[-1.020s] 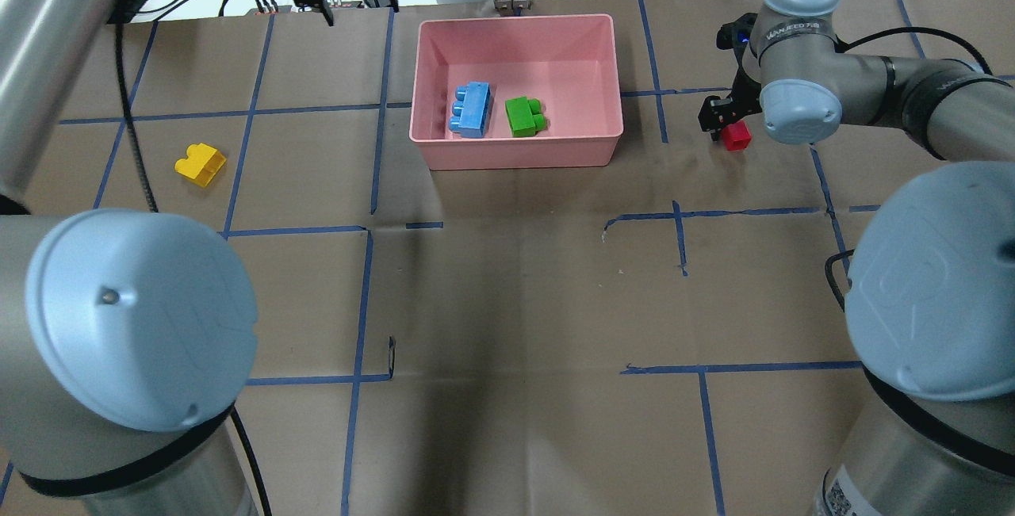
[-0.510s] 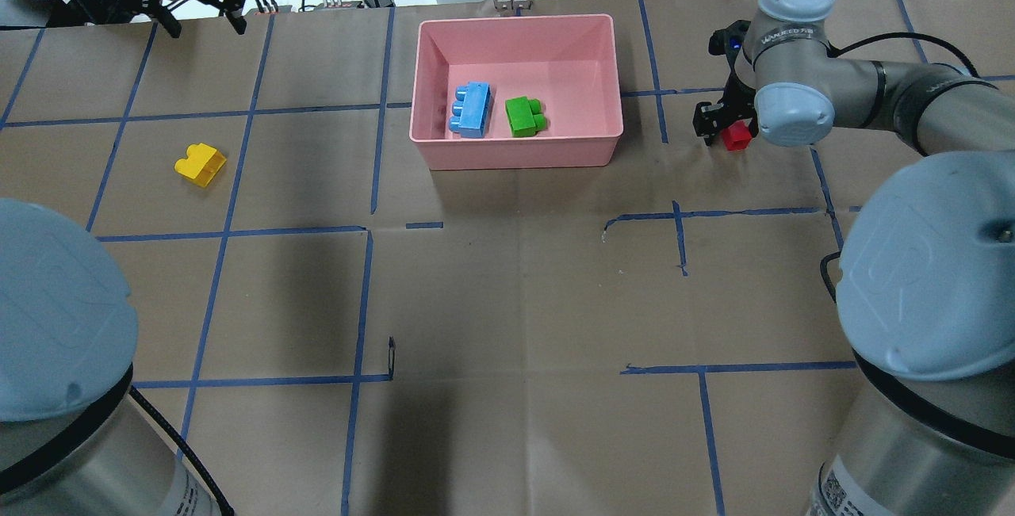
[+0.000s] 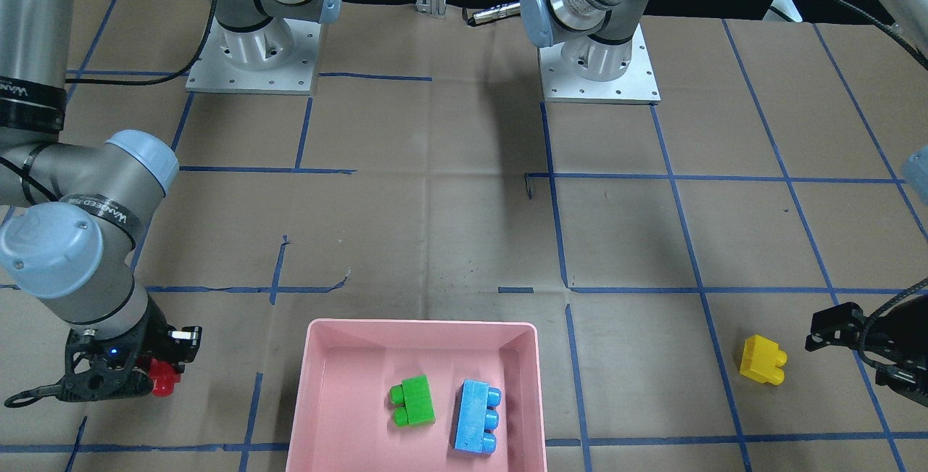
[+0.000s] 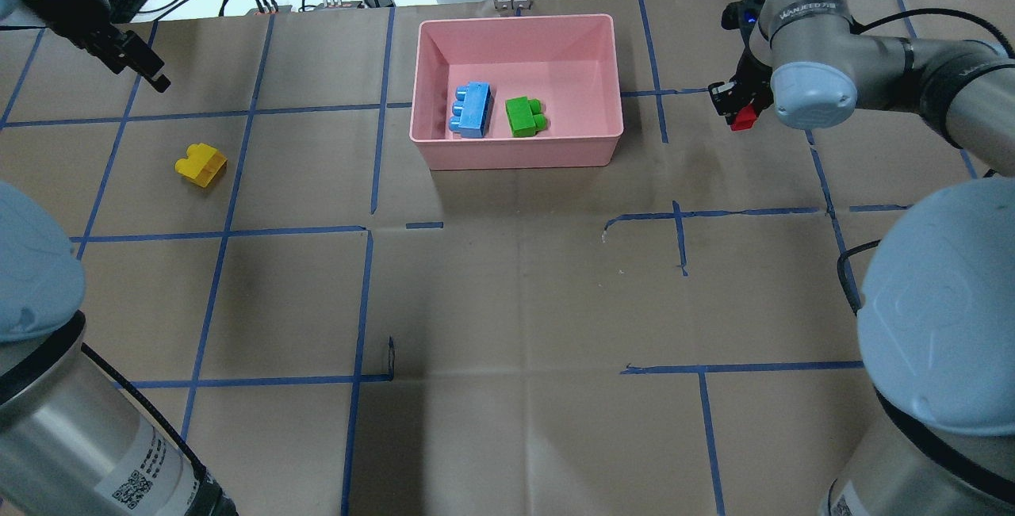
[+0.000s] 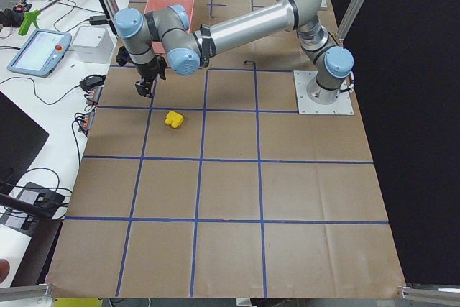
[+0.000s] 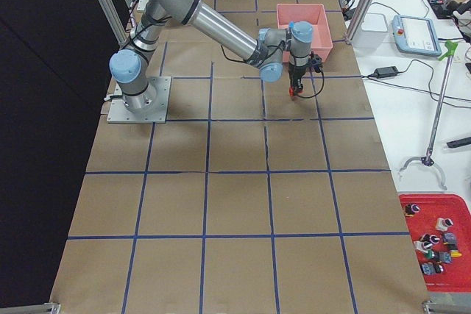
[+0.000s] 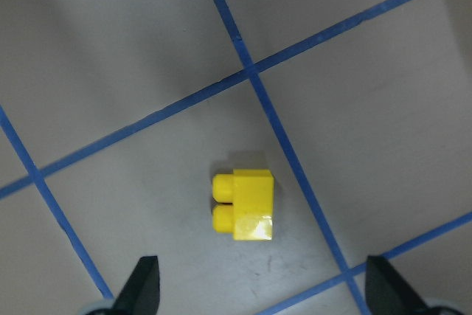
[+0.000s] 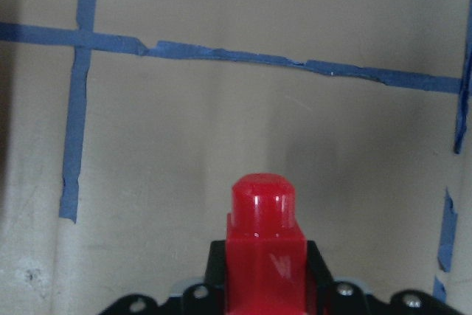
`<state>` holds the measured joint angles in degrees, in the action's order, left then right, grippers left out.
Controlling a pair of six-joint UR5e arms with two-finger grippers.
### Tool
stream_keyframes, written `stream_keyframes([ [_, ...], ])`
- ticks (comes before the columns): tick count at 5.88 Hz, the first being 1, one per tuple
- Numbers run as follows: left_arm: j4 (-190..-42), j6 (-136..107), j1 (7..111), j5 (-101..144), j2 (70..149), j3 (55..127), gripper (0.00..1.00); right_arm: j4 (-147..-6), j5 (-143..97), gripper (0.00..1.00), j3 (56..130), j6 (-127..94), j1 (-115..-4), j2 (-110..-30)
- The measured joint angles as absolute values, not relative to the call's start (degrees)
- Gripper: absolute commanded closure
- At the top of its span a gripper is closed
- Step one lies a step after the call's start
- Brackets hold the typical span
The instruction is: Put all blocks into box
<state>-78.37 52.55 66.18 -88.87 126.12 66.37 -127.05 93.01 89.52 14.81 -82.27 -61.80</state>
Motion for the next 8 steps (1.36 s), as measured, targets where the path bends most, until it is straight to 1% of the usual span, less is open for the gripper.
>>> stream_keyframes([
  [1,-72.0,53.0,66.1,-88.7,127.9,70.4,0.02,-120.2,92.4,0.96,85.5,14.8,-84.0,-65.4],
  [2,-66.2,53.0,66.1,-88.5,128.9,75.1,0.02,-115.3,89.5,0.96,80.9,14.7,-87.4,-66.4],
  [3,-61.7,53.2,66.0,-88.5,129.3,79.3,0.02,-115.6,83.3,0.96,76.7,14.6,-91.9,-64.3],
  [4,-59.4,53.5,66.0,-88.6,129.4,81.5,0.02,-120.7,78.4,0.94,73.4,14.4,-95.6,-59.9],
  [5,-58.8,53.6,65.8,-88.8,129.4,82.5,0.03,-128.2,76.1,0.3,70.5,14.3,-98.6,-54.8],
  [6,-58.6,53.6,65.2,-88.9,129.3,83.6,0.16,-133.0,75.6,0.0,68.5,14.4,-100.2,-51.7],
  [8,-58.5,53.6,64.3,-88.8,128.4,84.8,0.36,-134.8,76.4,0.0,67.4,15.6,-100.9,-50.5],
])
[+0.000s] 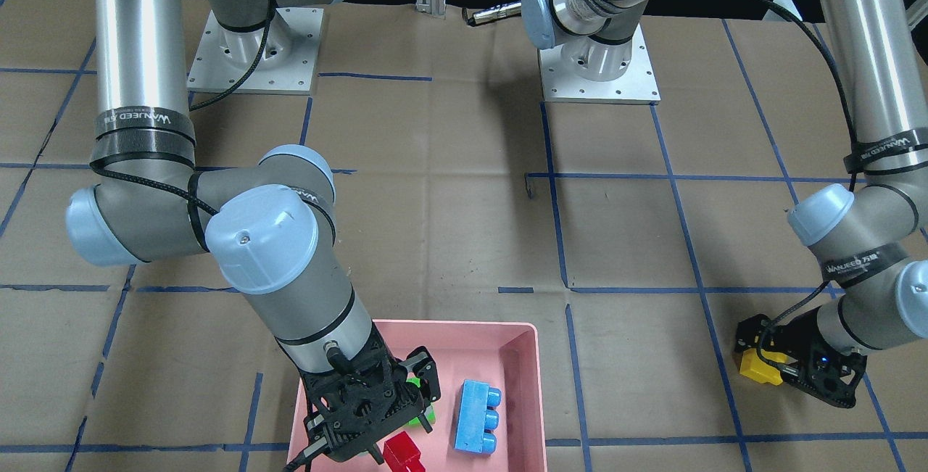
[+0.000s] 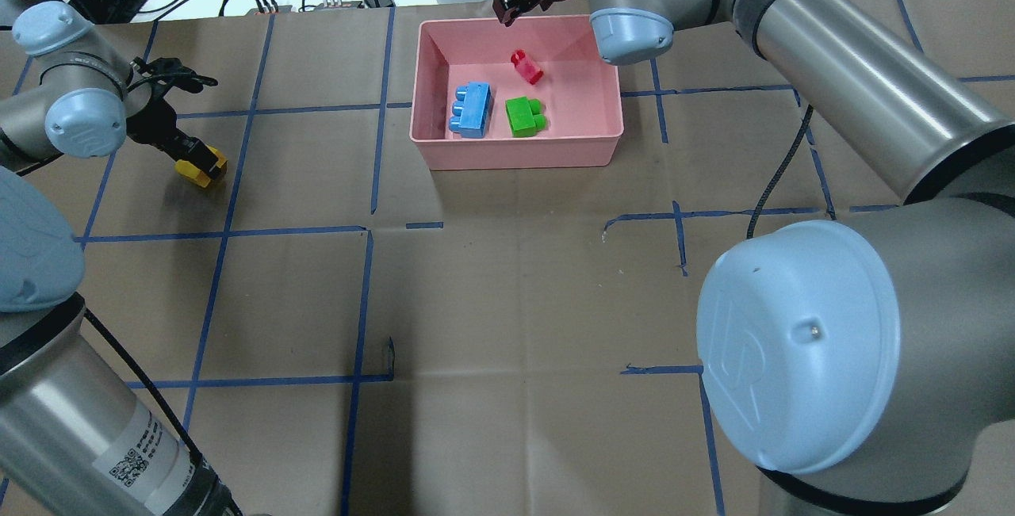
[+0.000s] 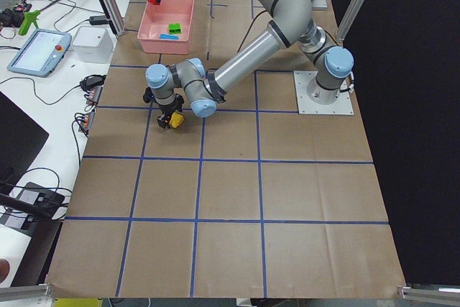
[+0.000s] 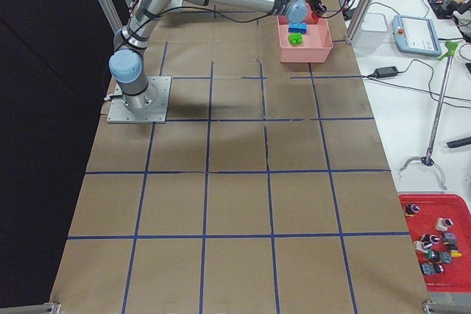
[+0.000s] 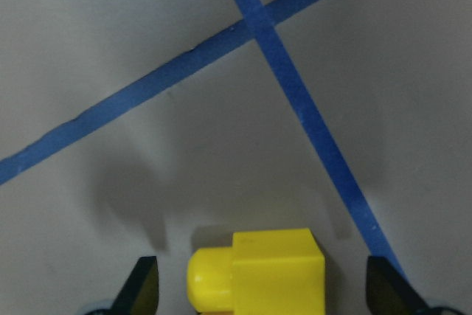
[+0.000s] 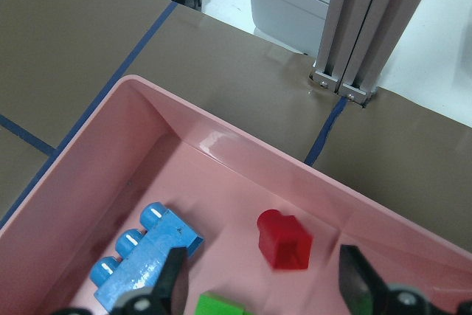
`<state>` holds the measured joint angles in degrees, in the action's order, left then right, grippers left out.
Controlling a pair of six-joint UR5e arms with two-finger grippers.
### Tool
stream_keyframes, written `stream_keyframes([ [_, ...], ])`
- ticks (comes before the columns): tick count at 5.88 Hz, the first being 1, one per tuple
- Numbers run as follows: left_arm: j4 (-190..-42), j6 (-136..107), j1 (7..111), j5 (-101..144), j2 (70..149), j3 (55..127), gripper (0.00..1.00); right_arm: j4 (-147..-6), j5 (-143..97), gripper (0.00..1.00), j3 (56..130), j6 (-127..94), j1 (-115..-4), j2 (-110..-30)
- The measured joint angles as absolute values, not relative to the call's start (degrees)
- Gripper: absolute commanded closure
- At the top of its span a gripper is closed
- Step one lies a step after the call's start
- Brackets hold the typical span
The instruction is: Put all blocks into box
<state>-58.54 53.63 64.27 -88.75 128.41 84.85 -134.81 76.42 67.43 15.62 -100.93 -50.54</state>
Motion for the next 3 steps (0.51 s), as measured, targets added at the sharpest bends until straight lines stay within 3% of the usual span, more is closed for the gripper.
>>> stream_keyframes([
  [2,-58.6,53.4,64.2,-88.9,128.2,84.3,0.64,-131.3,78.2,0.0,67.5,16.4,-100.4,-52.4],
  [3,-58.6,53.4,64.2,-89.0,128.3,83.9,0.73,-122.0,81.8,0.0,68.0,16.6,-98.6,-56.4],
])
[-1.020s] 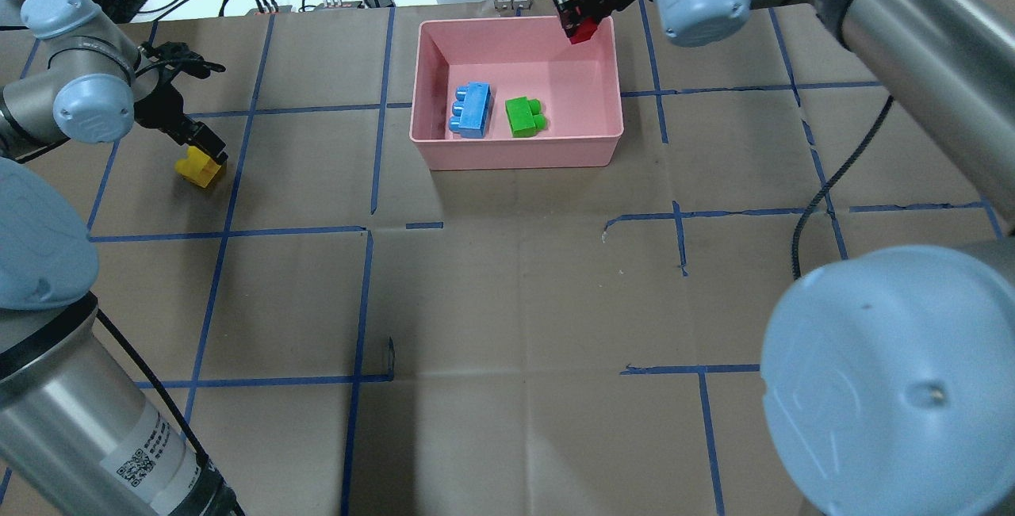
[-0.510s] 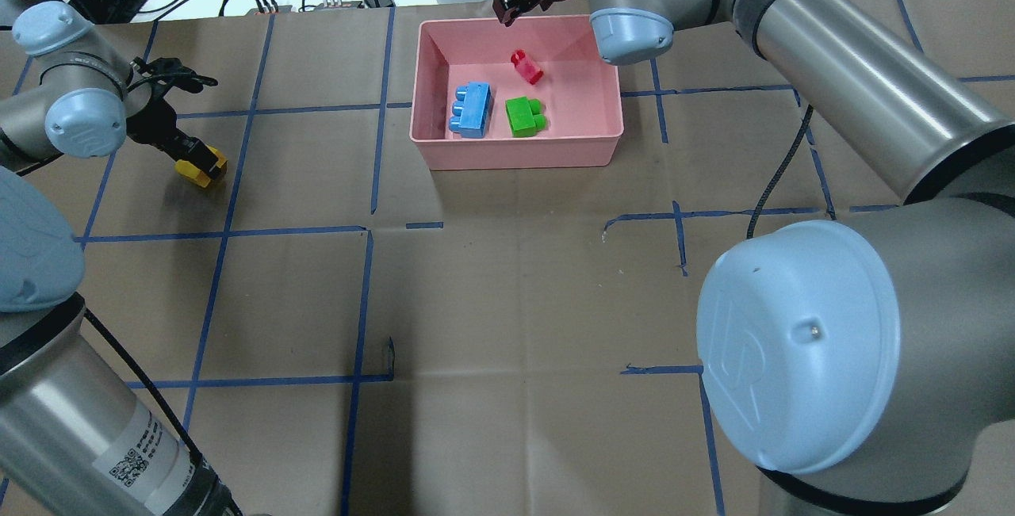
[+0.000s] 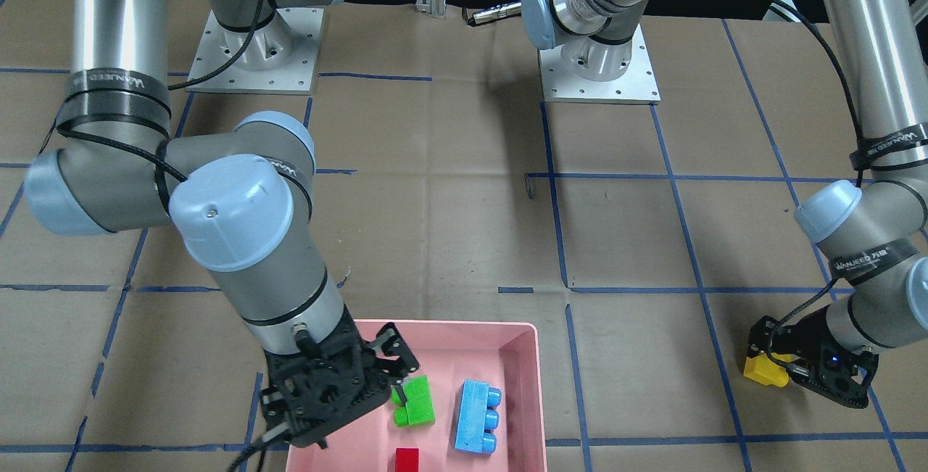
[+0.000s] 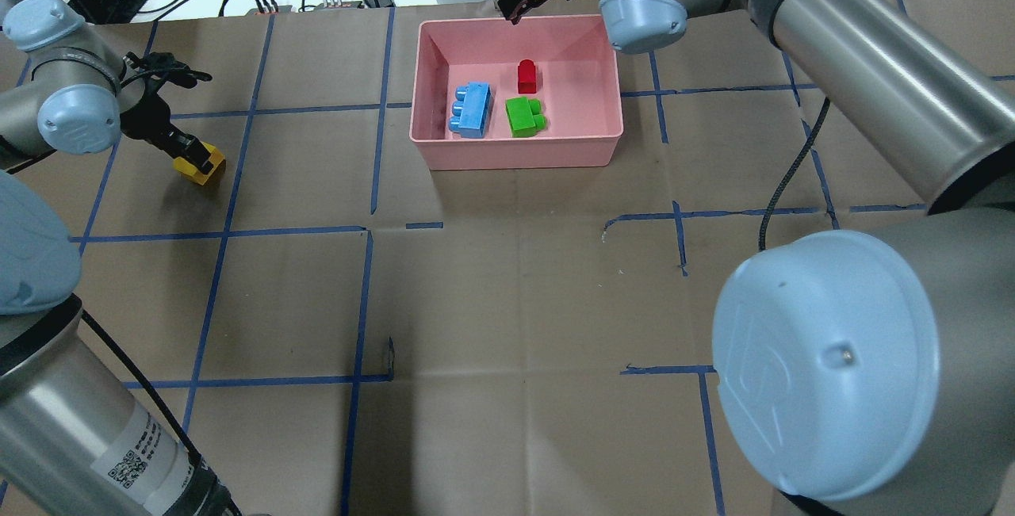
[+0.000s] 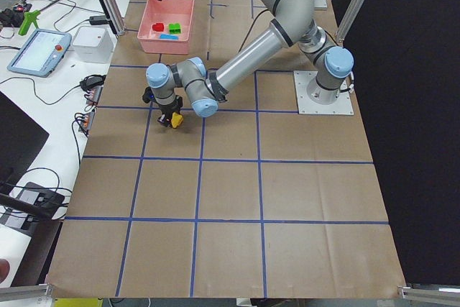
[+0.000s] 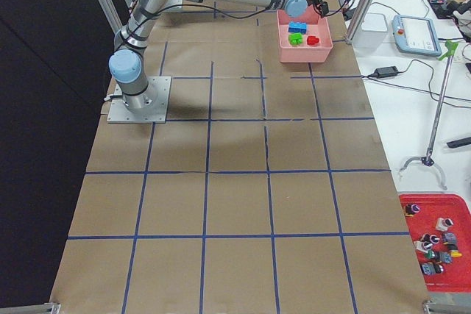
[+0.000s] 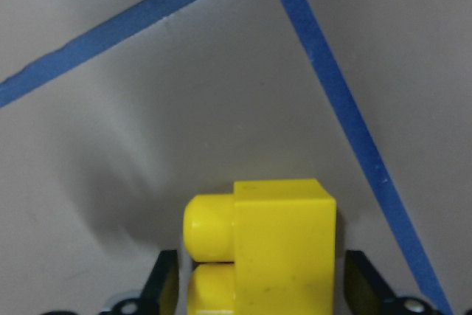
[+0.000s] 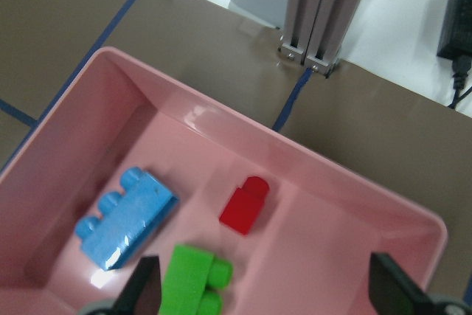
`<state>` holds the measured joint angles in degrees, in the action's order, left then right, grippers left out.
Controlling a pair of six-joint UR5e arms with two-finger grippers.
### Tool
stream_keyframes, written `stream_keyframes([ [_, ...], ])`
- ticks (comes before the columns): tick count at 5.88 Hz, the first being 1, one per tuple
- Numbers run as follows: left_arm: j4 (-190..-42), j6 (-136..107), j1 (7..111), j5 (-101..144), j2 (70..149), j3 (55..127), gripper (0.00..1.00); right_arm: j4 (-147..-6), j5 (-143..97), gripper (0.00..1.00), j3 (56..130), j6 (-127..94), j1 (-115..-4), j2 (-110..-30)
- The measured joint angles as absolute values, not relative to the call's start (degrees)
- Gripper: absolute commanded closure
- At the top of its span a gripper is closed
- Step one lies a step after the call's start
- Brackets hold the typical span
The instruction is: Put all blocks into box
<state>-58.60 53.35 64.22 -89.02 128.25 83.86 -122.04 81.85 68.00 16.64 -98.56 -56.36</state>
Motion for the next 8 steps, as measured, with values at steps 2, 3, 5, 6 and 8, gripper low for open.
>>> stream_keyframes([
  [2,-59.3,53.1,64.3,-89.3,127.3,82.5,0.79,-96.6,87.8,0.0,68.9,16.4,-94.3,-66.8],
  [3,-62.8,51.8,64.4,-89.4,125.6,79.8,0.79,-86.3,88.3,0.0,68.8,14.3,-93.9,-70.7],
  [5,-78.1,43.3,66.2,-89.1,123.7,68.5,0.79,-74.1,88.4,0.0,70.0,5.3,-93.9,-77.4],
  [6,-85.0,35.2,68.9,-88.5,124.1,62.4,0.79,-72.0,88.5,0.0,72.5,3.6,-93.9,-80.9],
  [8,-89.2,13.6,77.8,-85.3,125.3,57.0,0.79,-71.9,89.1,0.0,80.0,3.4,-93.8,-86.7],
])
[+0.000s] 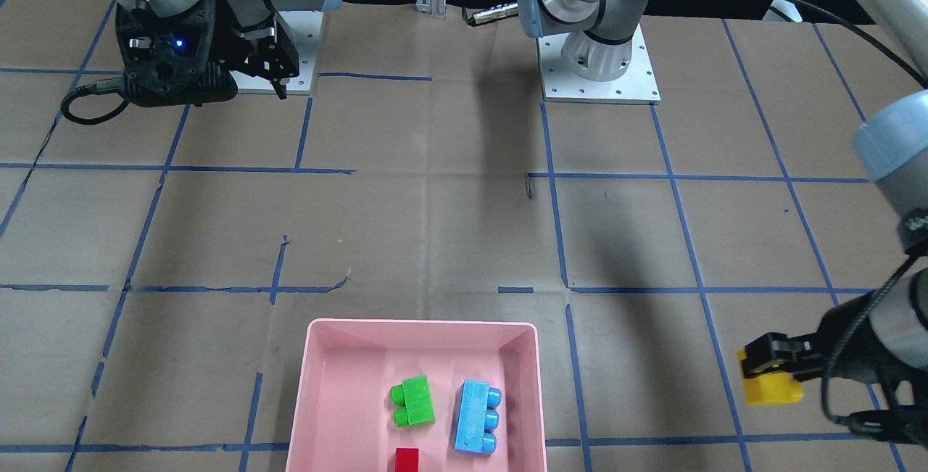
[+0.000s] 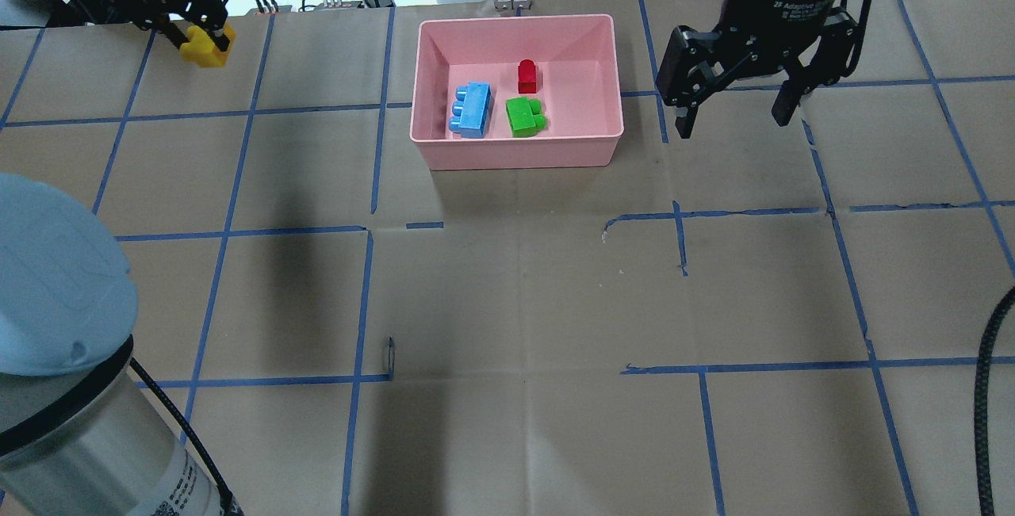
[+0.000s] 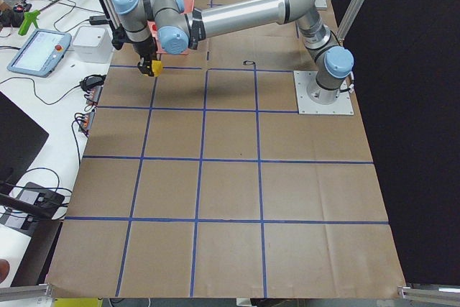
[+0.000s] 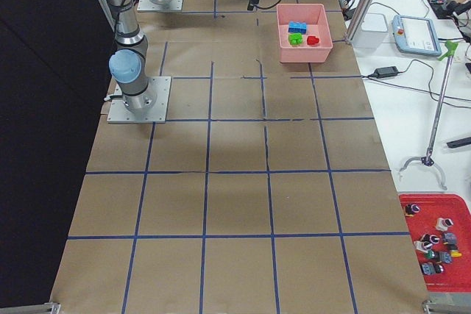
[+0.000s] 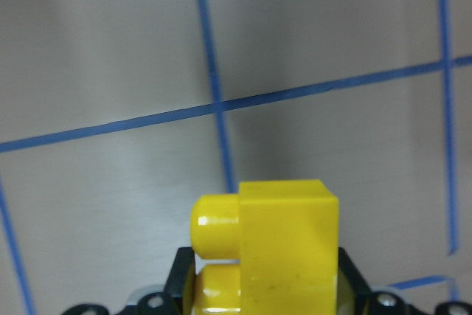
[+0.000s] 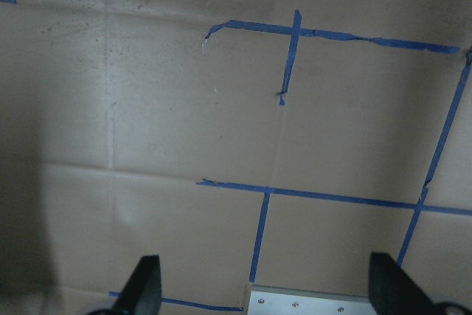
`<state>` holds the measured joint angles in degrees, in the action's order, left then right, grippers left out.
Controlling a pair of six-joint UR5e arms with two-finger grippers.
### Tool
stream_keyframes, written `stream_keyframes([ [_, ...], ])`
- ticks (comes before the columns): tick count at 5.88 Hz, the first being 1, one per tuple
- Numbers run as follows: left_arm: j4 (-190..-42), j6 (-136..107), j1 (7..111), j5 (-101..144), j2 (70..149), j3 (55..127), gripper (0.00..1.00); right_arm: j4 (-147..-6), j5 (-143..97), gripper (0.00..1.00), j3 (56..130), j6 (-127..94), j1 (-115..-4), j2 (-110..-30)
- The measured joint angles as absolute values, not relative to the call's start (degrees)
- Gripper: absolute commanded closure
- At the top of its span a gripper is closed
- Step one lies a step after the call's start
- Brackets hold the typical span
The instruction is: Put all blocks into box
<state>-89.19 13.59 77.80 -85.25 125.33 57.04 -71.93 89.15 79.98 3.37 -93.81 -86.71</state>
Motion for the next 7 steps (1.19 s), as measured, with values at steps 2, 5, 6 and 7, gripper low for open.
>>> stream_keyframes([
  [2,-85.1,-7.6,87.9,-82.3,128.5,55.2,0.79,-79.5,89.9,0.0,91.1,3.5,-93.5,-93.9],
  [5,-73.9,-28.3,99.9,-84.3,137.1,53.5,0.25,-84.6,90.0,0.0,95.7,3.7,-93.2,-96.8],
  [6,-71.7,-29.3,101.1,-86.4,138.9,53.6,0.01,-84.9,90.0,0.0,95.7,3.7,-93.2,-96.8],
  [7,-70.9,-29.3,101.4,-87.4,139.2,53.5,0.01,-85.1,89.9,0.0,95.8,3.7,-93.2,-96.8],
])
